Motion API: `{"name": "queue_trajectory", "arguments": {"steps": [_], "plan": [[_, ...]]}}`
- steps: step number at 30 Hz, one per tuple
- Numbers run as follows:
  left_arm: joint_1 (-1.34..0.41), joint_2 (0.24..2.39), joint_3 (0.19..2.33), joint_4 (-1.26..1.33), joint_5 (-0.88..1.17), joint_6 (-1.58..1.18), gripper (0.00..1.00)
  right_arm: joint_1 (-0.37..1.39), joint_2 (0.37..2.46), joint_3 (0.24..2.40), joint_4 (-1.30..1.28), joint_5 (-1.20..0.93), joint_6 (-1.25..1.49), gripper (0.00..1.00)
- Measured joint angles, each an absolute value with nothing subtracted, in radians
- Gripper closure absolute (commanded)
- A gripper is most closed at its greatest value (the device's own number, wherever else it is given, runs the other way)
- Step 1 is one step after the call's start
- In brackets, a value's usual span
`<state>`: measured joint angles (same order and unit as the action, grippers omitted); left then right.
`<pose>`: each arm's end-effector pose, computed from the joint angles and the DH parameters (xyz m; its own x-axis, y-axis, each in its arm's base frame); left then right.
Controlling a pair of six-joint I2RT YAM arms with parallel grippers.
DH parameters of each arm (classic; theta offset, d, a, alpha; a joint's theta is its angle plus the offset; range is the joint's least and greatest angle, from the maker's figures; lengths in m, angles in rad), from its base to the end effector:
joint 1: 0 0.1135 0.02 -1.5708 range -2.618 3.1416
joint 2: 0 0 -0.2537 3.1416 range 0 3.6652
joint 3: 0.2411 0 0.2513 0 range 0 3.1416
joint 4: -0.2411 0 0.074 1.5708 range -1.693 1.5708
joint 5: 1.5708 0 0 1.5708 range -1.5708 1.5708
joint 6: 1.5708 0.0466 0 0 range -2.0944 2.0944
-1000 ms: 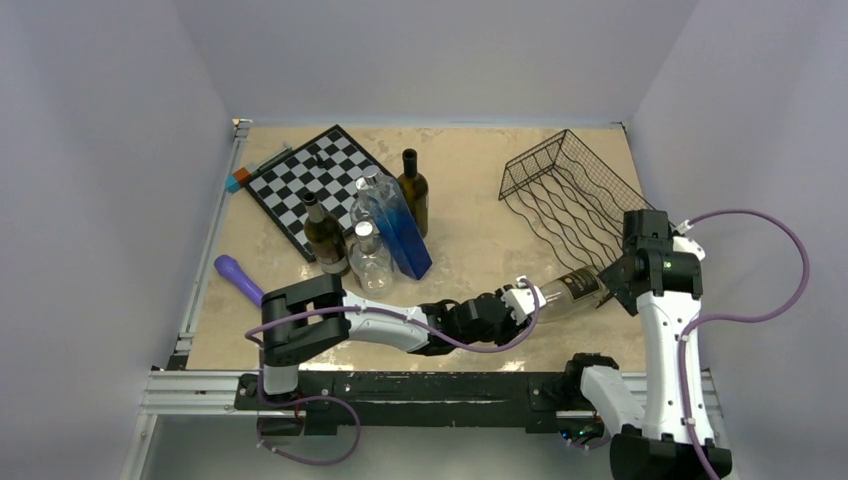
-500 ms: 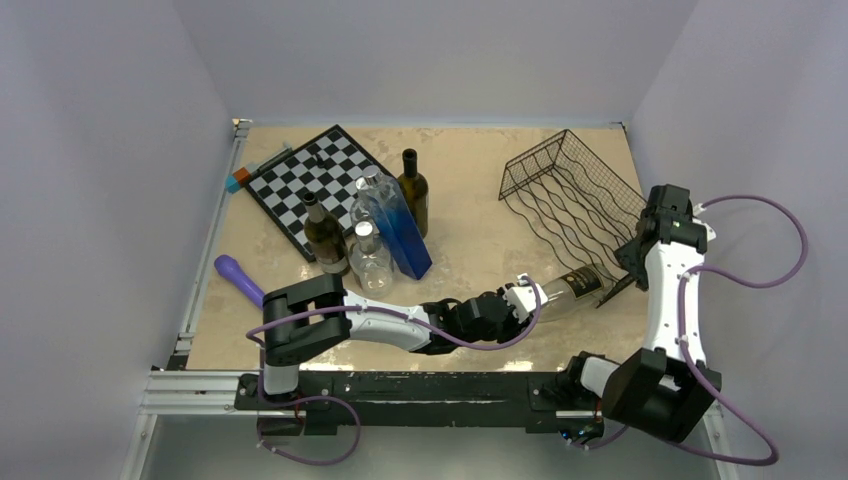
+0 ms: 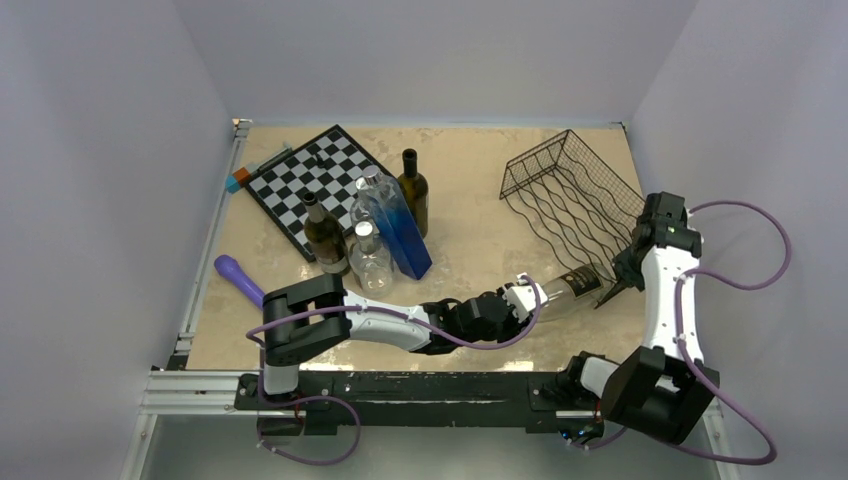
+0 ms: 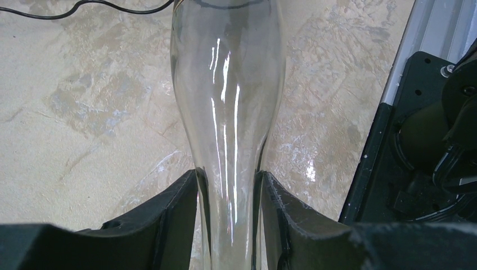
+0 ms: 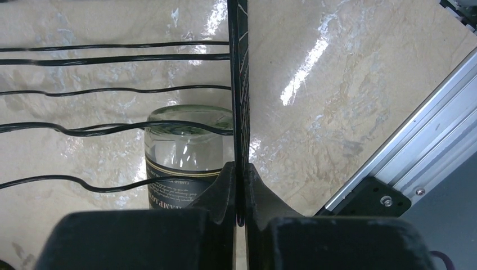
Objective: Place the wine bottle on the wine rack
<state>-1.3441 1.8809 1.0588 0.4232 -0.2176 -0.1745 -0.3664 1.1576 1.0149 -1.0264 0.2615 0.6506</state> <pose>0.1037 -0.4047 0.1708 -0.2434 0.3010 -0.9221 0.8778 0.4727 -0.0774 0.1962 -0.0882 0.2610 -0.4170 0.7867 -0.4552 0.8709 0.4891 0.0475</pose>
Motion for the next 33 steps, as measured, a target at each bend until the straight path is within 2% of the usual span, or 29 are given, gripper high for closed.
{"name": "queue_trajectory", "arguments": {"steps": [18,33], "plan": [[-1.344,1.893,1.051,0.464,-0.248,-0.190,1.00,-0.374,0.941,0.889,-1.055,0.129,0.695,1.00],[-1.343,2.103,1.212,0.569,-0.250,-0.199,1.00,-0.375,0.901,0.857,-1.056,0.035,0.742,1.00]]}}
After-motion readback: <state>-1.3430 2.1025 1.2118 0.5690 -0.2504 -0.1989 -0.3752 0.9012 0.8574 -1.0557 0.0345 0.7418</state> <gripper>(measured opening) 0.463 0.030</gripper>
